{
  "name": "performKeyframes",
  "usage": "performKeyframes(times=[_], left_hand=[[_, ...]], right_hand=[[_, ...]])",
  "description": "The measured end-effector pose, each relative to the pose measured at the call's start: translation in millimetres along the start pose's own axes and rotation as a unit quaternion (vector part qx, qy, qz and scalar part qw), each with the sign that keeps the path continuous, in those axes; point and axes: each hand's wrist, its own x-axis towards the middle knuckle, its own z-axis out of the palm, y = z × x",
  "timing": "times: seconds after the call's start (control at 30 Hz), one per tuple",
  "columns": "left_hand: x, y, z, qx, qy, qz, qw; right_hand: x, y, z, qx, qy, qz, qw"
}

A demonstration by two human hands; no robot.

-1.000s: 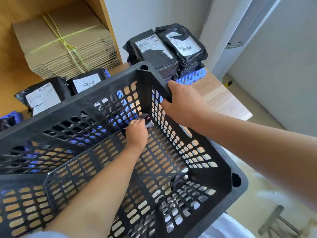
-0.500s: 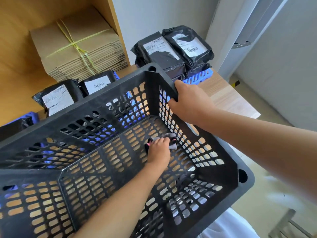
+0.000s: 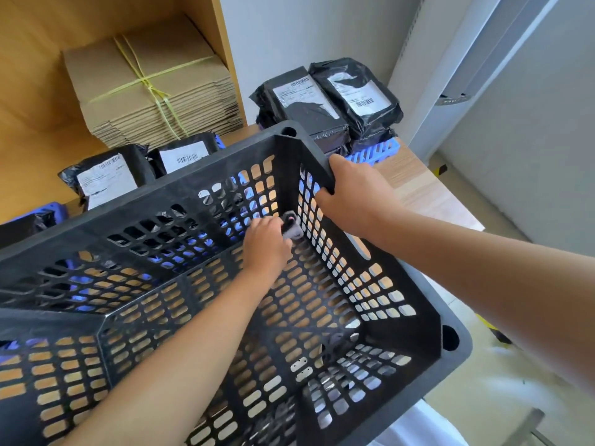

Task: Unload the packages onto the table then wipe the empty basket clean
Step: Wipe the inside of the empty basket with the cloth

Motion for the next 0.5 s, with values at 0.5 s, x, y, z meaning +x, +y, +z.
performKeyframes(times=[0.5], left_hand=[[17,-15,32,0.069,-0.066,0.026,0.995]], right_hand=[[-1,0,0,0.023,0.001,-0.002,1.0]])
